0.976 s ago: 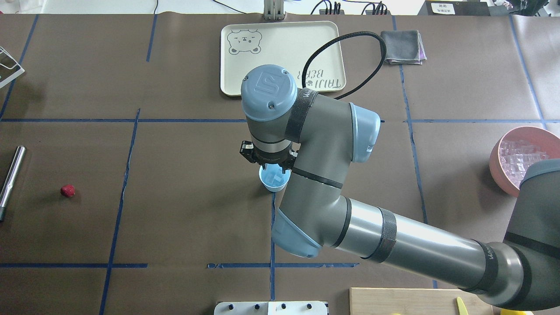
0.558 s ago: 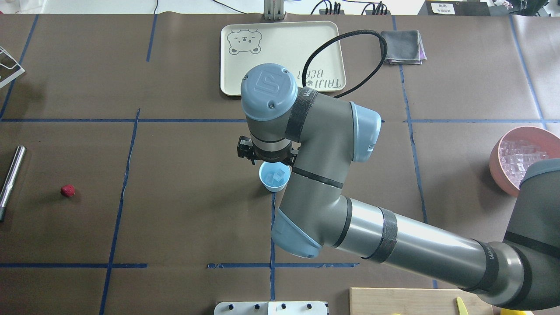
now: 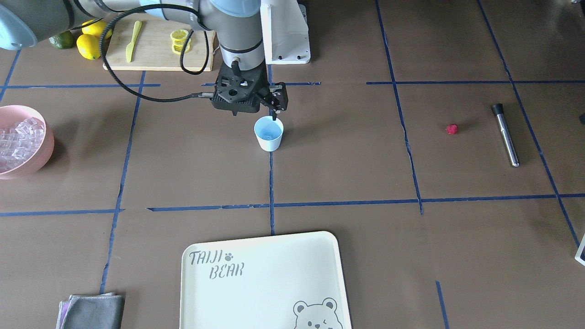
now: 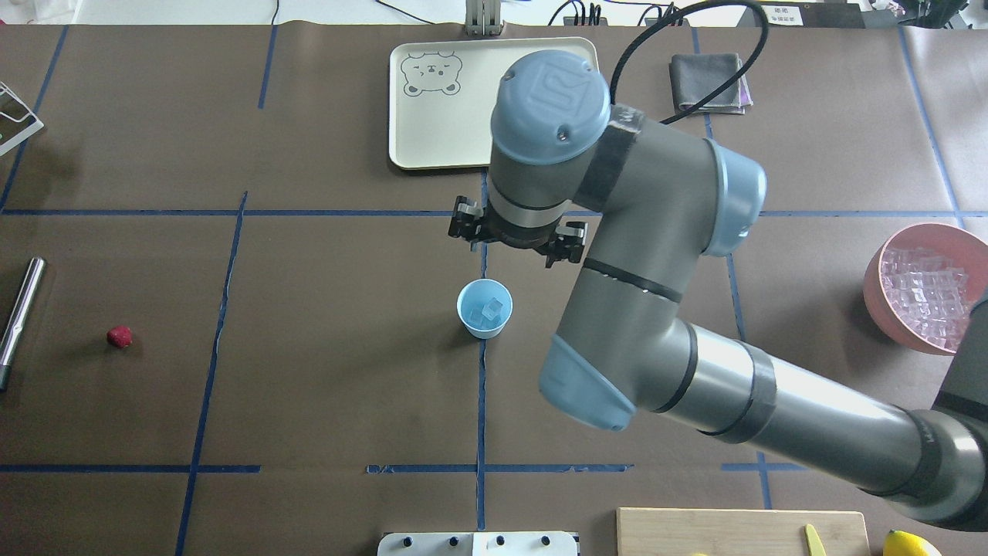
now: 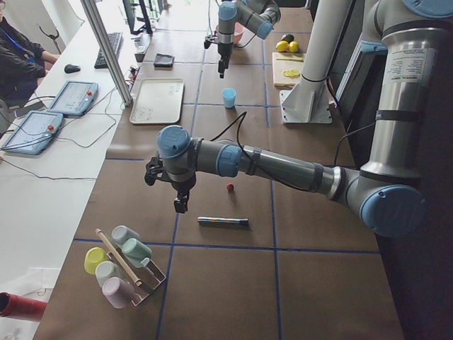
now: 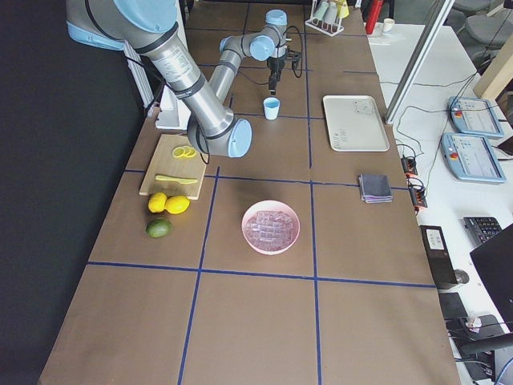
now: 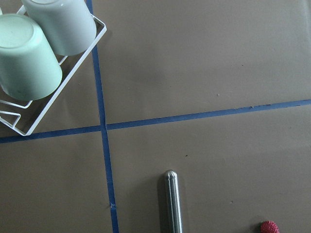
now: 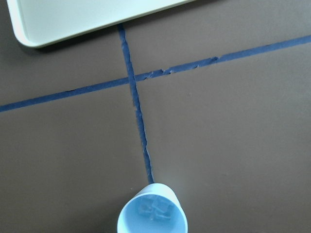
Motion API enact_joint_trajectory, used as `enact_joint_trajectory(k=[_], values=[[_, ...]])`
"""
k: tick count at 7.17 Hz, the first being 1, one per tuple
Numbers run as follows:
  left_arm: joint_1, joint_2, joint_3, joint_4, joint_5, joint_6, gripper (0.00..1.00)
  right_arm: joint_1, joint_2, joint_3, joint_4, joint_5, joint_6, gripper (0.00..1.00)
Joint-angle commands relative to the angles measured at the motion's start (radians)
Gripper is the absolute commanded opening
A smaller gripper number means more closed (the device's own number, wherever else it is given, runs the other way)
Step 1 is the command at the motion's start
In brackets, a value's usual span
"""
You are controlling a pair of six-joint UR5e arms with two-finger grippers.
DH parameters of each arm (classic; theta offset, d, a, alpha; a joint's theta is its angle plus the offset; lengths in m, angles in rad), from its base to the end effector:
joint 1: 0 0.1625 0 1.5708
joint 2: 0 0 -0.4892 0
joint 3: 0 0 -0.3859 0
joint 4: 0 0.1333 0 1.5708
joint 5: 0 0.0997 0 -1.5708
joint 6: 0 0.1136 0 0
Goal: Mash ice and strawberries in cup
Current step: 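Withdraw the right gripper toward the ice bowl while the left arm reaches toward the strawberry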
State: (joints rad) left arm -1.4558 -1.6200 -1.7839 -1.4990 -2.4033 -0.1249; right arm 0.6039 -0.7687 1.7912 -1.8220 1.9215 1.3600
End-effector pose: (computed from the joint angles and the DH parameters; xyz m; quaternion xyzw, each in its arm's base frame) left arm 0.0095 -0.5114 0.6072 0.0382 0.4100 0.0340 0.9106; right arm -0.5215 -0.4743 0.1803 -0.0017 -0.4041 0.1138 0.9076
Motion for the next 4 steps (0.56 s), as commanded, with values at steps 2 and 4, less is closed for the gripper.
enact_joint_trajectory(k=[2,4], values=[[0.193,0.109,-0.252,-0.013,0.079,-0.34,1.0,0.207,-0.167,0.091,0.001,0.085,-0.285,1.0],[0.358,0.19,-0.27,-0.276,0.194,-0.651,1.0,0.333,-0.277,0.126,0.007,0.173,-0.495,1.0]])
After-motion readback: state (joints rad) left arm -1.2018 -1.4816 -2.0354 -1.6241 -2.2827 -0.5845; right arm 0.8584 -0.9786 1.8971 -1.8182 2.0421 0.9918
